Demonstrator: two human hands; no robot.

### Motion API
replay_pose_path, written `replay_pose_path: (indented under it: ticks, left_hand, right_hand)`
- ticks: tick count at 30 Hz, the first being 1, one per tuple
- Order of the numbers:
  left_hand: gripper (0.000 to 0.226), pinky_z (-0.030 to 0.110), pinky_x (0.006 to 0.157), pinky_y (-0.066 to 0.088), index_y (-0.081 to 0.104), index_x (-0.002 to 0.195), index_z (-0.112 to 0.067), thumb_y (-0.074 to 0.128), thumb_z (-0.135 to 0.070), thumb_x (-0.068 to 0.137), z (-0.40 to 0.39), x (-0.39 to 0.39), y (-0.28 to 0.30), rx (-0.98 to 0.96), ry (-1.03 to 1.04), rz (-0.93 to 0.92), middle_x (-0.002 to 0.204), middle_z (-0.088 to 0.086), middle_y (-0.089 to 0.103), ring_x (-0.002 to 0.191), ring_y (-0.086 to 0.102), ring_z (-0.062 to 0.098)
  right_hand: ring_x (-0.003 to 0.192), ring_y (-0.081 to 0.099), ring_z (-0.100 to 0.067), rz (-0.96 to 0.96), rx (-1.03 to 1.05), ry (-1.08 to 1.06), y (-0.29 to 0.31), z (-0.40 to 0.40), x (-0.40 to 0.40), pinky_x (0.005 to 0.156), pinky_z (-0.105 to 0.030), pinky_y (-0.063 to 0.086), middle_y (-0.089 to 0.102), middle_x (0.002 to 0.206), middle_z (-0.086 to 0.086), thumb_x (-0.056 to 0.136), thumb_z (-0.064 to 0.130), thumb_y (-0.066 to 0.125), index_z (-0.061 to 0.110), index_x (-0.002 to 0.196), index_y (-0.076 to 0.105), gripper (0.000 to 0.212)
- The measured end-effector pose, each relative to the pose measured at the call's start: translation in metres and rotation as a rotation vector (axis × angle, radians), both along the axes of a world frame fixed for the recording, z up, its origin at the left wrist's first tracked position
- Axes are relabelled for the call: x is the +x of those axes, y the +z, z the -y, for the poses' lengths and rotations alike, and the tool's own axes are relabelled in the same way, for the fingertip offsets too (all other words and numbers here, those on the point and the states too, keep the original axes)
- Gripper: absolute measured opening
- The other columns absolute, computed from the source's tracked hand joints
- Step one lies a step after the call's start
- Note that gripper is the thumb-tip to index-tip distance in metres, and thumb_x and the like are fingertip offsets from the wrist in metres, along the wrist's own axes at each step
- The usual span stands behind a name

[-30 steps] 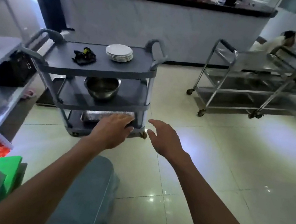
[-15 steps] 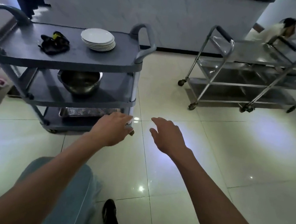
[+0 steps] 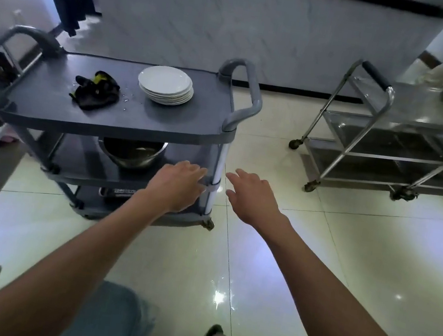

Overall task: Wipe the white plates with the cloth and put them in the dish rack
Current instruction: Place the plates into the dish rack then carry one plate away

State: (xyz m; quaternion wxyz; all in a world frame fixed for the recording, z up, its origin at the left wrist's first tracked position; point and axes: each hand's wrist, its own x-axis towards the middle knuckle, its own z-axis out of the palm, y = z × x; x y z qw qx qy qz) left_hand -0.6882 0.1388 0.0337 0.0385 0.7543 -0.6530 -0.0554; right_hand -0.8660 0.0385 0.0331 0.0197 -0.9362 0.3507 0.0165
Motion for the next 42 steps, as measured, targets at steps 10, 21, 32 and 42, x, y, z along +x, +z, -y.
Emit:
replay_pose_path:
  ticks: [10,21,32,42]
  left_hand:
    - [0.051,0.045,0.105,0.043,0.046,0.144,-0.022,0.049,-0.045,0.099,0.114,0.083,-0.011,0.026,0.144,0.004,0.145,0.001,0.054,0.133,0.049,0.023]
    - [0.049,0.043,0.113,0.035,0.044,0.149,-0.023,0.049,-0.034,0.101,0.197,0.167,-0.023,0.005,0.375,-0.091,0.152,-0.002,0.047,0.142,0.039,0.021]
    - [0.039,0.044,0.100,0.045,0.060,0.133,-0.024,0.053,-0.034,0.097,0.258,0.308,-0.048,-0.046,0.458,-0.149,0.137,-0.001,0.060,0.127,0.051,0.026]
    - [0.050,0.044,0.119,0.025,0.044,0.149,-0.027,0.049,-0.039,0.100,0.309,0.421,-0.080,0.085,0.445,-0.243,0.164,0.001,0.025,0.151,0.016,0.024]
  right_hand:
    - [0.121,0.057,-0.031,0.087,0.094,0.093,-0.013,0.135,0.092,0.101,-0.047,0.045,0.054,0.143,-0.007,0.104,0.032,0.049,0.020,0.140,0.051,0.038]
    - [0.111,0.059,-0.032,0.067,0.144,0.267,-0.025,0.248,0.198,0.091,-0.042,0.048,0.061,0.121,-0.010,0.101,0.024,0.049,0.013,0.127,0.057,0.029]
    - [0.123,0.056,-0.035,0.153,0.353,0.105,-0.054,0.311,0.342,0.101,-0.046,0.047,0.061,0.133,-0.013,0.100,0.023,0.054,0.008,0.131,0.058,0.035]
    - [0.120,0.056,-0.033,0.295,0.535,-0.291,-0.074,0.345,0.433,0.099,-0.039,0.046,0.061,0.132,-0.012,0.095,0.020,0.059,0.008,0.131,0.056,0.039]
